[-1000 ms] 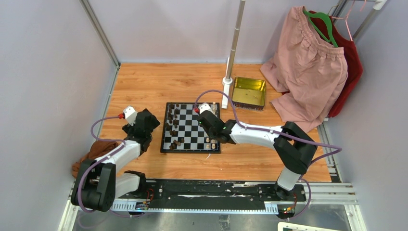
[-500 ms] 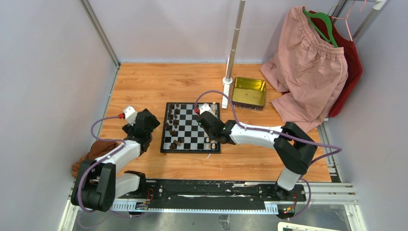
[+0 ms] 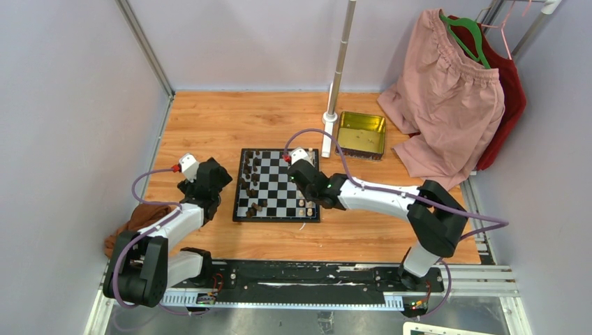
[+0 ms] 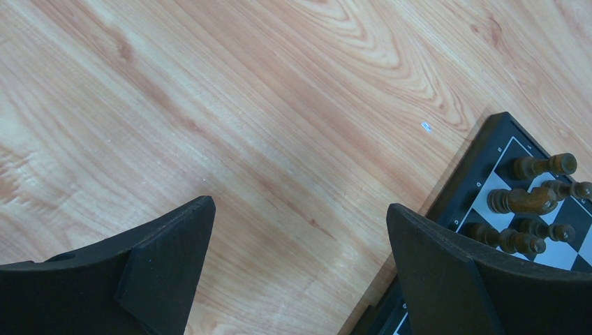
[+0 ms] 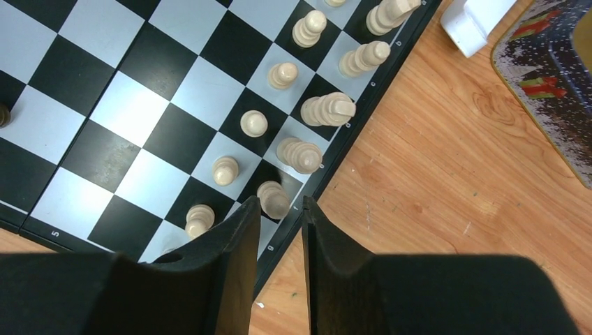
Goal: Set up the chess pieces on the board
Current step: Place the chess piece on the chessboard, then reset both arms
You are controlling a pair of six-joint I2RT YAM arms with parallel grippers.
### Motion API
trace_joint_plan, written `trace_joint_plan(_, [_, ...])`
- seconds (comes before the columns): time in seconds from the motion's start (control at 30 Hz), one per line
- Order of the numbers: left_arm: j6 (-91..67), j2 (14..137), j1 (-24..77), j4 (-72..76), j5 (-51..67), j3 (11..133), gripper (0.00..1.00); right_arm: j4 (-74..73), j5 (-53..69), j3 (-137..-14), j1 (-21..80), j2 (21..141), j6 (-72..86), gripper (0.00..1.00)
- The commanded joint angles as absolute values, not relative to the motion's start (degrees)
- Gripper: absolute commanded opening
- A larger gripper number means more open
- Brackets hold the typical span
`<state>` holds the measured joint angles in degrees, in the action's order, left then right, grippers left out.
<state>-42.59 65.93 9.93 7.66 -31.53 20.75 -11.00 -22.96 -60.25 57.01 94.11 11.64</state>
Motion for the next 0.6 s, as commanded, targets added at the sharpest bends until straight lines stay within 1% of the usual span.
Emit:
trace_joint_plan(0.0, [-42.6, 65.6, 10.4, 9.3, -33.6, 20.4, 1.00, -13.4, -25.4, -60.1, 58.3, 90.2, 11.7, 0.32])
trace_joint_plan(0.1, [-41.7, 64.1, 10.4, 9.3, -34.2, 20.1, 1.00, -13.4, -26.7, -59.5, 58.3, 86.2, 10.2, 0.35])
trace_joint_plan(0.23, [-39.3, 61.8, 10.4, 10.9, -34.5, 19.4, 1.00, -12.9, -32.4, -60.0, 56.0, 79.5, 6.6, 0.41])
trace_joint_plan(0.3, [-37.7, 60.7, 10.4, 10.8, -34.2, 20.2, 1.00, -10.5, -32.3, -59.3, 51.7, 76.3, 5.5, 0.42])
trace_joint_plan(0.37, [-35.6, 58.9, 10.5, 10.7, -33.6, 21.3, 1.00, -9.1, -29.2, -59.1, 44.7, 74.6, 6.3, 0.43])
trace_joint_plan(0.43, [-32.9, 56.5, 10.5, 10.5, -33.0, 22.5, 1.00, -9.2, -27.0, -59.1, 38.1, 73.5, 7.2, 0.44])
trace_joint_plan(0.57, [-30.4, 51.8, 10.7, 10.6, -33.1, 23.1, 1.00, -7.8, -27.2, -57.8, 28.3, 73.3, 7.5, 0.46])
